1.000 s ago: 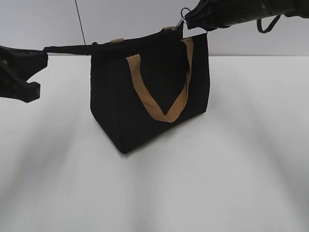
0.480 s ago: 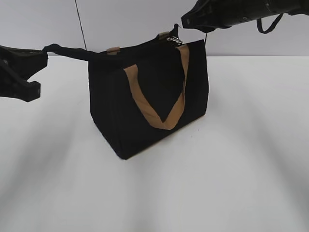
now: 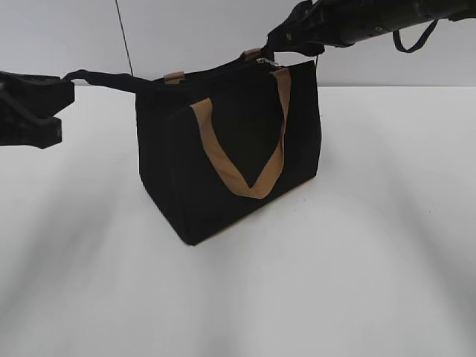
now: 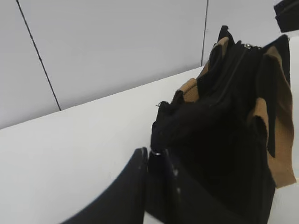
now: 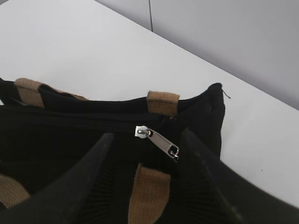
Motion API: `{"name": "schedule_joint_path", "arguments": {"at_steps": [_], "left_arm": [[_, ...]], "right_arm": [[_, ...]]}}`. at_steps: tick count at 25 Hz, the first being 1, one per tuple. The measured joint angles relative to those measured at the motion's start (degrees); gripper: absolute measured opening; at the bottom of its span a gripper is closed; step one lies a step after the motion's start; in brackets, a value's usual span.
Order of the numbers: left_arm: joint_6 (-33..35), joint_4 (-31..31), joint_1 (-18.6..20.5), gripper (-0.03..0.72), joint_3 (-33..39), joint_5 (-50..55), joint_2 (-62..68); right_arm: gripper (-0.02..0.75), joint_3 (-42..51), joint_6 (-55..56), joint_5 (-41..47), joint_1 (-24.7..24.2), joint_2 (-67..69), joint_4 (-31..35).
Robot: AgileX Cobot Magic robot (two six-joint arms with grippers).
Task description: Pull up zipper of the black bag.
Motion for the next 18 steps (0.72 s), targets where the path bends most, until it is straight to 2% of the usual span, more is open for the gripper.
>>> {"name": "schedule_joint_path", "arguments": {"at_steps": [2, 6, 8, 11, 18], "left_arm": [[-1.06, -0.5, 0.0, 0.137, 0.0, 0.0, 0.0], [-2.53, -0.8, 0.0, 0.33, 0.0, 0.09, 0.0], [-3.76, -0.93, 0.0, 0.396, 0.0, 0.86, 0.0], [-4.85, -1.35, 0.0, 0.424, -0.32, 5.07, 0.0], [-5.1, -5.39, 0.14, 0.43, -9.66, 29.26, 0.0]], "right_arm": [[0.337, 0.0, 0.0, 0.43, 0.0, -0.66, -0.43], [0.337, -0.16, 1.53, 1.33, 0.0, -1.49, -2.81], [0.337, -0.16, 3.12, 2.63, 0.0, -1.96, -5.39], [0.337, -0.16, 6.89, 4.72, 0.0, -2.65, -10.71], [0.337, -0.16, 18.89, 10.16, 0.0, -6.46, -24.28]]}}
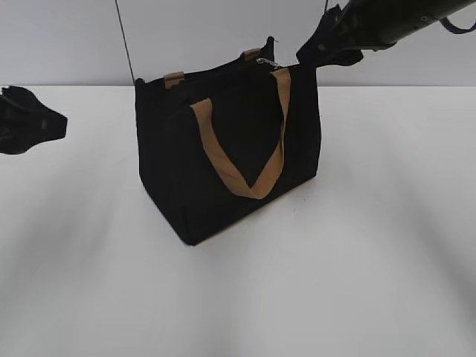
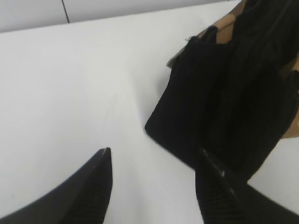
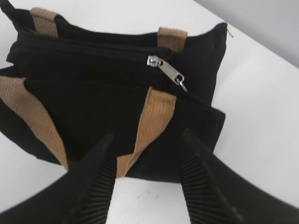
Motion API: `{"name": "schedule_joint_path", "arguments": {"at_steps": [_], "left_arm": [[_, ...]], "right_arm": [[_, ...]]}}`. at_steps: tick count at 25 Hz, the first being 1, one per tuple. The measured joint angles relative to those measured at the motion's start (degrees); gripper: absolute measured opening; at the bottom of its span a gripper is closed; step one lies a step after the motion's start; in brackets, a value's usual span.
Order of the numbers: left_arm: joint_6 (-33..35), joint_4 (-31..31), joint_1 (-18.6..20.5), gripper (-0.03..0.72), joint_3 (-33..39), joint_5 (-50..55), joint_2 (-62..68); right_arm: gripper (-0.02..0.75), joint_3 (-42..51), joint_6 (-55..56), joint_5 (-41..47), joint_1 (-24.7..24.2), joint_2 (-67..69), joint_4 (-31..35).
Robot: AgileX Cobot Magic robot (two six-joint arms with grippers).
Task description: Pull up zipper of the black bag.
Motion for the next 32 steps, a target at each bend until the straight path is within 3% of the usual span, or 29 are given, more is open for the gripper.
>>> {"name": "schedule_joint_path", "arguments": {"at_steps": [7, 14, 19, 23, 28, 32], "left_arm": [[-1.4, -2.28, 3.94, 0.431, -10.27, 24.83, 0.21], [-1.45, -2.91, 13.75, 0.431, -18.22, 42.58, 4.29], [-0.12, -2.91, 19.81, 0.431, -20.77, 50.01, 9.46], [1.02, -3.08, 20.92, 0.428, -21.18, 53.77, 10.95], [2.22, -4.59, 20.92, 0.427, -21.24, 55.05, 8.83], [2.25, -7.88, 20.92, 0.427, -18.73, 54.98, 0.23]], "right_arm": [[0.337, 0.0, 17.47, 12.15, 0.0, -3.59, -14.28], [0.337, -0.86, 38.22, 29.04, -2.09, -7.12, -28.25], [0.337, -1.05, 43.3, 34.42, -9.61, -7.6, -30.4], [0.337, -1.05, 42.47, 34.69, -14.75, -7.79, -30.8], [0.337, -0.57, 41.95, 34.76, -15.64, -10.55, -30.88], [0.337, 5.83, 41.92, 34.76, -15.64, -17.49, -30.65]]}}
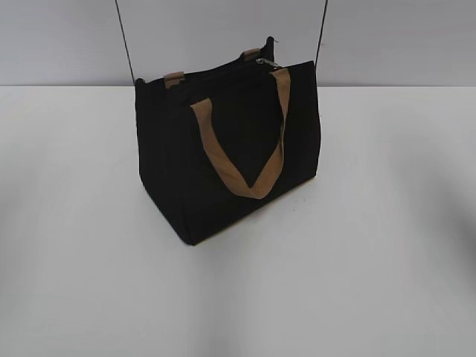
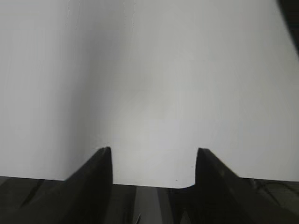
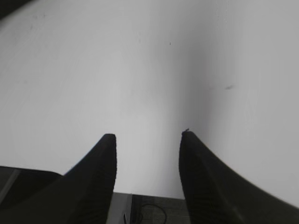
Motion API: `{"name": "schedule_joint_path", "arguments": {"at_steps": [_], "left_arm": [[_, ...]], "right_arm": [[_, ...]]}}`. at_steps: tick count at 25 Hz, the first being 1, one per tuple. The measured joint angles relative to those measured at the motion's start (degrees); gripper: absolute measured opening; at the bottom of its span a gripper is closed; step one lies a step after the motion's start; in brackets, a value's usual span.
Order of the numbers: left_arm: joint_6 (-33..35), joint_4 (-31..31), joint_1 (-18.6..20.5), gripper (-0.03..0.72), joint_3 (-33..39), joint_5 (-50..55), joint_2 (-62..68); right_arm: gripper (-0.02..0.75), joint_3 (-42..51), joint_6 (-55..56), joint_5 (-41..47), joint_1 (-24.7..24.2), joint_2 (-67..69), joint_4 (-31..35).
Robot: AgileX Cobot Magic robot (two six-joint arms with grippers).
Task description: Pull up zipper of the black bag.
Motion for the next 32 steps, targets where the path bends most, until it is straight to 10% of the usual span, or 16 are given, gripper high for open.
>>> {"name": "schedule_joint_path", "arguments": {"at_steps": [13, 32], "left_arm": [[0.14, -1.3, 0.0, 0.423, 14.28, 0.63, -36.34], [4.05, 1.82, 0.0, 0.423, 25.03, -3.87, -65.77]], "right_arm": [[0.326, 30.42, -0.04, 0.49, 0.0, -35.91, 2.31], [0.325, 40.08, -4.52, 0.83, 0.0, -77.99, 2.87]]}}
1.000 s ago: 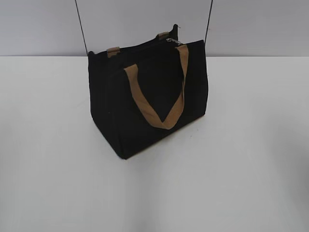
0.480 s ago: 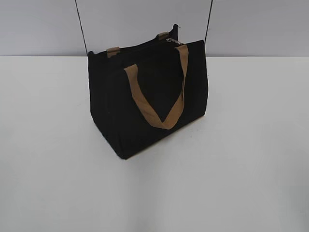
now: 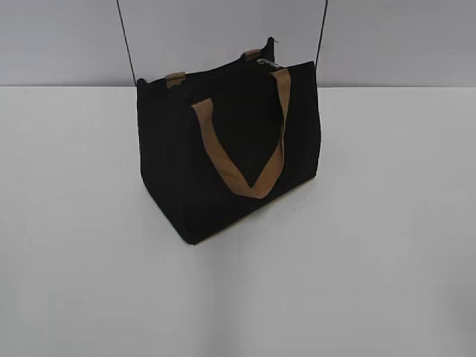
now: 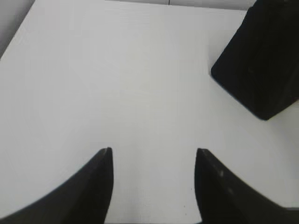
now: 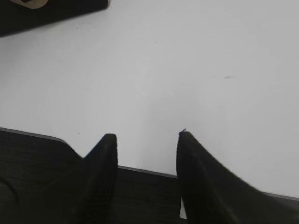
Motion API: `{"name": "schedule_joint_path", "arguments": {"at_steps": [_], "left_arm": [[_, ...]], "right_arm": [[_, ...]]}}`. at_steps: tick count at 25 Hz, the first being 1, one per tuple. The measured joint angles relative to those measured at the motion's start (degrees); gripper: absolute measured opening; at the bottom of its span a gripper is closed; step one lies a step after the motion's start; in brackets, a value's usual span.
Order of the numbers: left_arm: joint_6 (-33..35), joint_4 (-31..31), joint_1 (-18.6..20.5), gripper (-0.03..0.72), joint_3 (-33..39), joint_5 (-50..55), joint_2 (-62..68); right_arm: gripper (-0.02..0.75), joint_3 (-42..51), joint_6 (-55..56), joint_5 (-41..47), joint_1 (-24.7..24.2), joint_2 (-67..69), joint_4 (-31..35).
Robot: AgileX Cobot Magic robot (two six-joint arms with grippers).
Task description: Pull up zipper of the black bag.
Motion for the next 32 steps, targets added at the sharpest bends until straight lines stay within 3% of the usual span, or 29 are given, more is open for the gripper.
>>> {"name": "schedule_joint_path", "arguments": {"at_steps": [8, 32], "left_arm": [[1.98, -1.75, 0.0, 0.423, 2.02, -3.95, -0.37], [2.1, -2.04, 1.23, 0.422, 2.02, -4.15, -0.43]], "right_arm": [[0.325, 2.48, -0.08, -6.69, 0.0, -0.1, -0.36], [0.324, 2.59, -0.15, -7.32, 0.0, -0.1, -0.36]]}}
